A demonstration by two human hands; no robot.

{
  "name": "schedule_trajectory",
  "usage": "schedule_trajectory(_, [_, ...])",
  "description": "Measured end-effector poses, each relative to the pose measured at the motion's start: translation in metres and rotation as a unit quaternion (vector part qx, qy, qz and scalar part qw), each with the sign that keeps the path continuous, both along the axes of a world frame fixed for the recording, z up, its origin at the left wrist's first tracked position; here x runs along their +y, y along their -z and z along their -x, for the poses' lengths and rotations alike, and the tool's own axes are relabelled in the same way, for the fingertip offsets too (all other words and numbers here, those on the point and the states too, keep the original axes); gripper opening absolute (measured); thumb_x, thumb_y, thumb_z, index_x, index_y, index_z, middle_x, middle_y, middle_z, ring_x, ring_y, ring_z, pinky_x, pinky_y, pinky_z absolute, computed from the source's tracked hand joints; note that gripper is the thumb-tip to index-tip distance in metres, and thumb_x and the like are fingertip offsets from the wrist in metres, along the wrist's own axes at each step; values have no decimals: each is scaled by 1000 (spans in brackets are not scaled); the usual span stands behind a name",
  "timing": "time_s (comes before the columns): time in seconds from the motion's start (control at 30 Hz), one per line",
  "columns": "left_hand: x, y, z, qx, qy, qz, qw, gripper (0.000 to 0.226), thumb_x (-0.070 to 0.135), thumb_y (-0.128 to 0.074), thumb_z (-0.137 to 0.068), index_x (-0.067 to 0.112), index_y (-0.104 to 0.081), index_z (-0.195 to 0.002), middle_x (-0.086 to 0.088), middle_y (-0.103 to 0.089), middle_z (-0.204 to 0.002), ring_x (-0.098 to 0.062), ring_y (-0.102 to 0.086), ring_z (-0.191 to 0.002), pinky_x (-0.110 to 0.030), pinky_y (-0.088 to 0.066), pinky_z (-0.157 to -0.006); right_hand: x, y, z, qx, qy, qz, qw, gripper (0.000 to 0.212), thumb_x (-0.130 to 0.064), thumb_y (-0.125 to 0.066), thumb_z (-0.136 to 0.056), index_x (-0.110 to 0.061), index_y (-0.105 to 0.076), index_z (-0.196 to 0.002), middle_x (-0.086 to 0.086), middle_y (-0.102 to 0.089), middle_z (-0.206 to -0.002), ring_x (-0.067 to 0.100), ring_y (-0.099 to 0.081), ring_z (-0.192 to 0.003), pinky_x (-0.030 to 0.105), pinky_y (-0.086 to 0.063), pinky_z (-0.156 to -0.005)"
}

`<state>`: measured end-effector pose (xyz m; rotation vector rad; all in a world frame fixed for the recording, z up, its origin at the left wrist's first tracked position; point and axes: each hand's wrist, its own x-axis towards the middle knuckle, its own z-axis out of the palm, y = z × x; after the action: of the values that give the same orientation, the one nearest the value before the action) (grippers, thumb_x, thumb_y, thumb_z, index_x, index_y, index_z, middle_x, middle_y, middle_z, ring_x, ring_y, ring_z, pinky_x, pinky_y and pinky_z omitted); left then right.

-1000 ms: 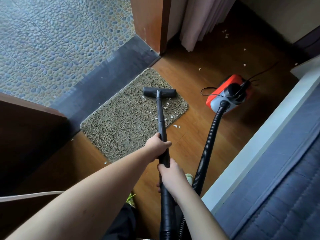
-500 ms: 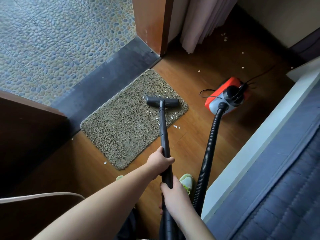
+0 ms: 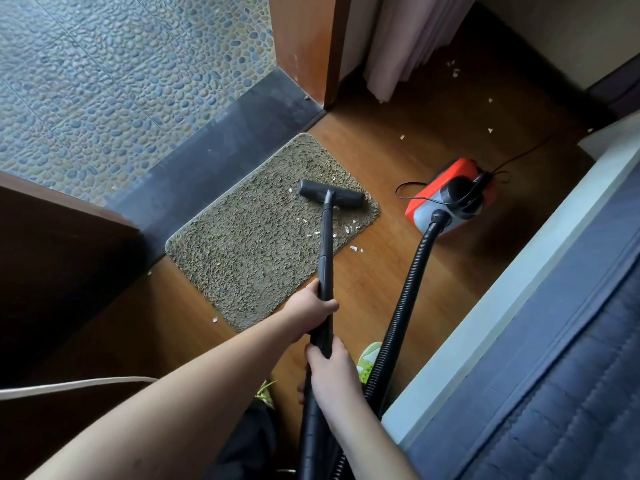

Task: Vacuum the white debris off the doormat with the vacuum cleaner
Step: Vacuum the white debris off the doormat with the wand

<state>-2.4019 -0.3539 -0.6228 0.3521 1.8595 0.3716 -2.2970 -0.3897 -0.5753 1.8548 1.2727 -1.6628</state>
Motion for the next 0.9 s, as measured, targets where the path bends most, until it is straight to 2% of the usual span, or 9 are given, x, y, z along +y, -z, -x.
schedule_trajectory(0.1, [1, 4, 10, -37, -50, -28, 998, 54, 32, -59, -93, 19, -44, -143, -5, -65, -114, -21, -64, -96, -30, -54, -82, 6, 14, 13, 13, 28, -20, 999, 71, -67, -40, -61, -33, -50, -123, 9, -67, -102, 40, -68, -97, 54, -58, -81])
schedule_trajectory(0.17, [-2, 2, 16, -85, -107, -40, 990, 53, 34, -57, -95, 17, -44, -144, -7, -66, -118, -21, -66, -100, -33, -55, -87, 18, 5, 27, 24, 48, -22, 998, 65, -63, -42, -70, -27, -51, -124, 9, -66, -104, 39, -69, -95, 53, -58, -81])
schedule_trajectory(0.3, [-11, -12, 22, -169, -187, -61, 966, 33, 29, -47, -102, 11, -56, -129, -4, -62, -83, -9, -56, -57, -16, -41, -46, 44, -1, 45, 52, 101, -5, 994, 25, -30, -41, -99, -21, -53, -119, 15, -70, -98, 27, -68, -63, 38, -59, -58])
schedule_trajectory(0.37, [-16, -14, 24, -176, -200, -62, 962, 28, 30, -44, -103, 15, -59, -122, -1, -56, -73, -8, -50, -50, -12, -33, -38, 50, 4, 52, 53, 113, -5, 992, 26, -27, -40, -100, -20, -55, -120, 17, -69, -102, 29, -70, -74, 37, -59, -62])
schedule_trajectory(0.5, [-28, -11, 27, -205, -268, -45, 940, 29, 36, -45, -101, 13, -64, -99, -6, -61, -84, -21, -58, -74, -25, -47, -67, 47, 13, 67, 36, 133, 12, 990, 32, -26, -36, -101, -12, -55, -124, 20, -63, -115, 38, -63, -105, 50, -53, -93])
schedule_trajectory(0.67, [-49, -12, 27, -269, -359, -25, 893, 56, 56, -34, -101, 10, -65, -102, -9, -65, -74, -21, -62, -58, -23, -47, -51, 40, 12, 76, 35, 148, 56, 987, 38, -32, -33, -102, -12, -66, -97, 11, -68, -99, 25, -64, -90, 31, -51, -72])
schedule_trajectory(0.77, [-63, -13, 30, -293, -354, -33, 888, 74, 69, -25, -96, 12, -68, -111, -12, -66, -83, -21, -63, -66, -26, -51, -59, 42, 11, 77, 32, 124, 54, 990, 42, -32, -30, -104, -14, -61, -82, 0, -61, -83, 14, -57, -79, 27, -43, -65])
schedule_trajectory(0.83, [-69, -17, 33, -289, -338, -24, 895, 75, 73, -29, -93, 10, -67, -109, -10, -61, -82, -23, -60, -71, -35, -56, -69, 47, 13, 77, 19, 102, 31, 994, 36, -29, -29, -105, -12, -59, -93, -1, -57, -92, 15, -50, -94, 27, -36, -82])
schedule_trajectory(0.9, [-76, -25, 37, -289, -337, -15, 896, 56, 62, -43, -96, 9, -61, -105, -11, -56, -86, -23, -60, -73, -36, -59, -61, 52, 18, 81, 17, 86, 31, 996, 34, -30, -30, -104, -12, -58, -112, 1, -53, -113, 16, -40, -107, 29, -27, -91])
